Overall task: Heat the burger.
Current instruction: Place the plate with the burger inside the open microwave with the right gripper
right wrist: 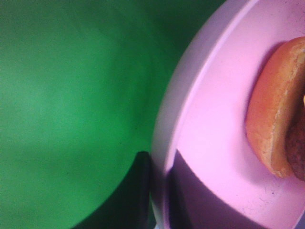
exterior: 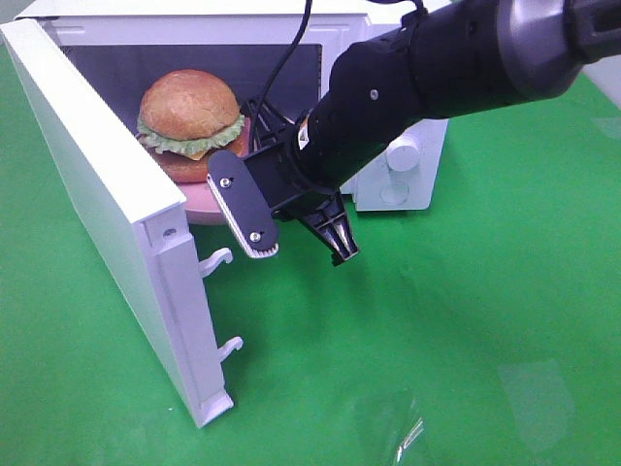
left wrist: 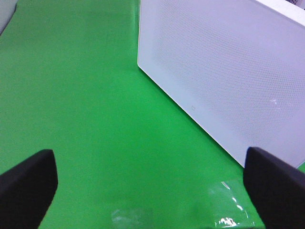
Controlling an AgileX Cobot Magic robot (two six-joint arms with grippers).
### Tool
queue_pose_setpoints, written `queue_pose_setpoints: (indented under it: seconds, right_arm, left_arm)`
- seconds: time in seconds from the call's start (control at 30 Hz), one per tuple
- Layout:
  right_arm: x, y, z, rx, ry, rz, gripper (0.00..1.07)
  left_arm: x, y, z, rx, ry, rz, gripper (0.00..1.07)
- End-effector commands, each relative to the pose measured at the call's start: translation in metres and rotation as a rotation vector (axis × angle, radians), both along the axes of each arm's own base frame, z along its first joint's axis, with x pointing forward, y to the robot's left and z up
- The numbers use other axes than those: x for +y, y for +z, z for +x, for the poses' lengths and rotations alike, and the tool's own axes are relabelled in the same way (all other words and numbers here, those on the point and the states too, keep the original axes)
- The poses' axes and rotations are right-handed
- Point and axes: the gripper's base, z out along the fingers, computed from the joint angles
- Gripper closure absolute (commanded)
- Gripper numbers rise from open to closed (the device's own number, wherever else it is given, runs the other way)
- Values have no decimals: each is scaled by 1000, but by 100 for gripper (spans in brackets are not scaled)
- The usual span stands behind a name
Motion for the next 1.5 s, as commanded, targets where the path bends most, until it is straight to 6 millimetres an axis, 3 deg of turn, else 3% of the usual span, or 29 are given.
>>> queue_pose_setpoints:
  seconds: [0.03, 0.63, 1.03, 1.5]
  right_arm:
    - [3, 14, 12, -49, -34, 72, 107]
    - [11, 26, 51, -87, -148, 135, 107]
    - [22, 13, 79, -68, -221, 138, 107]
    - [32, 3, 96, -85, -231, 97, 107]
  left_arm:
    - [-1, 0, 0, -4, -7, -7, 9]
    - [-1, 0, 0, -4, -7, -7, 9]
    - [-1, 0, 0, -4, -7, -7, 9]
    - [-1, 0, 0, -4, -7, -7, 9]
